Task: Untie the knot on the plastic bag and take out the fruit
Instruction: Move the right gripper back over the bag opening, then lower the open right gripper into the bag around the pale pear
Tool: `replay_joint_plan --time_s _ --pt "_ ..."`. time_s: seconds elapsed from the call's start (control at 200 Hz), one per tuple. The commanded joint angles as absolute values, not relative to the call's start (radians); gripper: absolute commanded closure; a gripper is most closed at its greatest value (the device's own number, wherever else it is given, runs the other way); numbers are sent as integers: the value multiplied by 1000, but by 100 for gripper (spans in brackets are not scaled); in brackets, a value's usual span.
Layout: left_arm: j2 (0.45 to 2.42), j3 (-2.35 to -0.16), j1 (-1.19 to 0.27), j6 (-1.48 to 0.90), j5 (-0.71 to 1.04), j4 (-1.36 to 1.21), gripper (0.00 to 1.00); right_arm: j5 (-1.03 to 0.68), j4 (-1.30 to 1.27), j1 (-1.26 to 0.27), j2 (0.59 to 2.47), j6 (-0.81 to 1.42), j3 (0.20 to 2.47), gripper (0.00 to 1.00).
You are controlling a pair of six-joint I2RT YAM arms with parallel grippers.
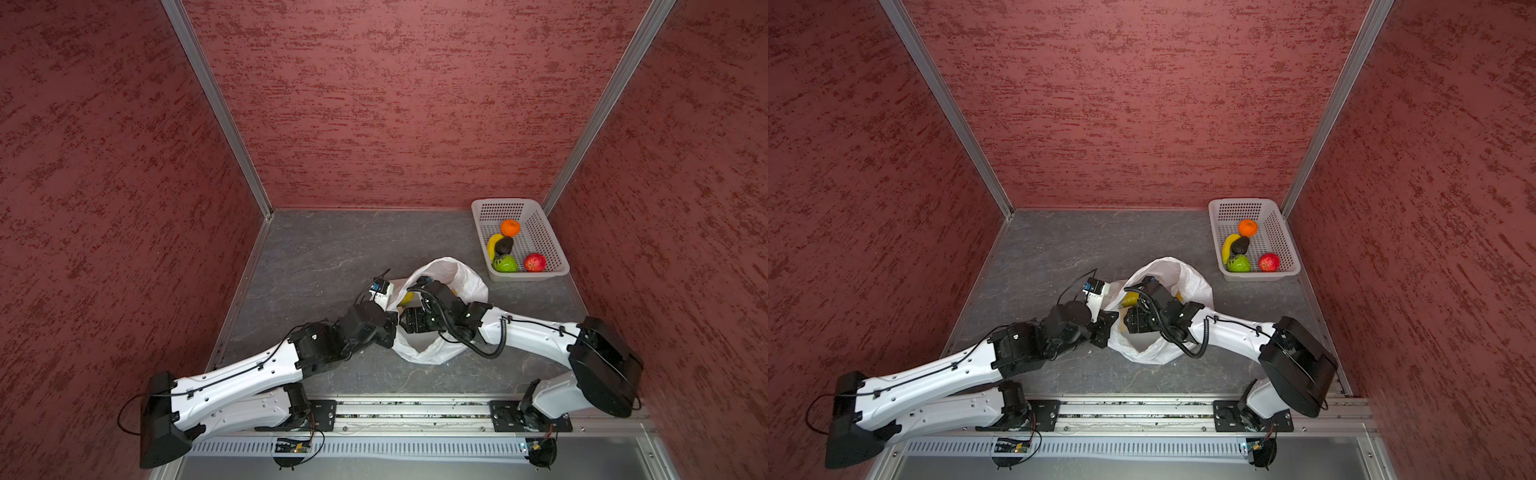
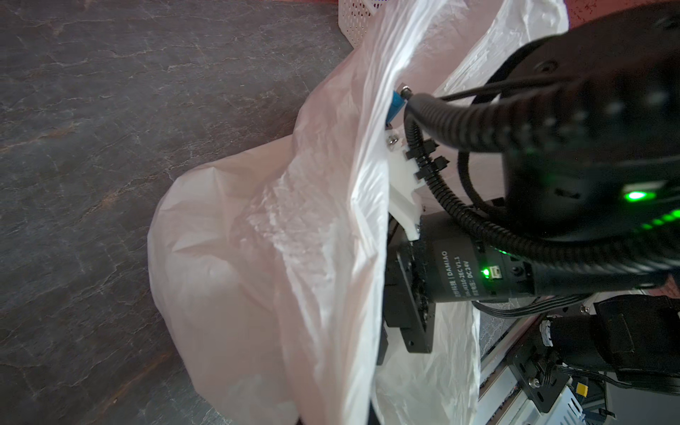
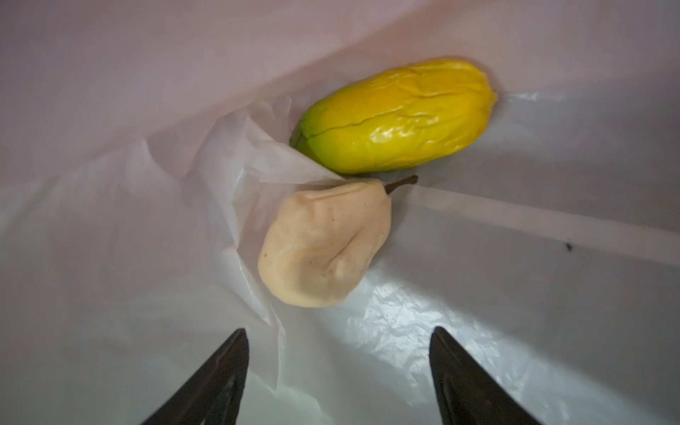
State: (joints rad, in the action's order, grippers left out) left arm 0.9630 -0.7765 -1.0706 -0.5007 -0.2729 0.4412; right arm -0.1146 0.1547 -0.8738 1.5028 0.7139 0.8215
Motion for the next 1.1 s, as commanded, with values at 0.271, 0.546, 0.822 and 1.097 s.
replay_joint_plan --time_s 0.271,0.546,0.822,1.097 --pt "994 -771 -1060 -468 -179 404 100 7 -50 -870 1669 1096 877 18" --pt "978 -748 -1052 -453 -144 411 100 56 -126 -866 1768 1206 932 15" --pt "960 -741 -1045 -445 -121 430 100 87 -87 -851 1837 1301 963 14" --pt "948 -735 -1040 -448 -117 439 100 87 -138 -839 1851 1349 921 23"
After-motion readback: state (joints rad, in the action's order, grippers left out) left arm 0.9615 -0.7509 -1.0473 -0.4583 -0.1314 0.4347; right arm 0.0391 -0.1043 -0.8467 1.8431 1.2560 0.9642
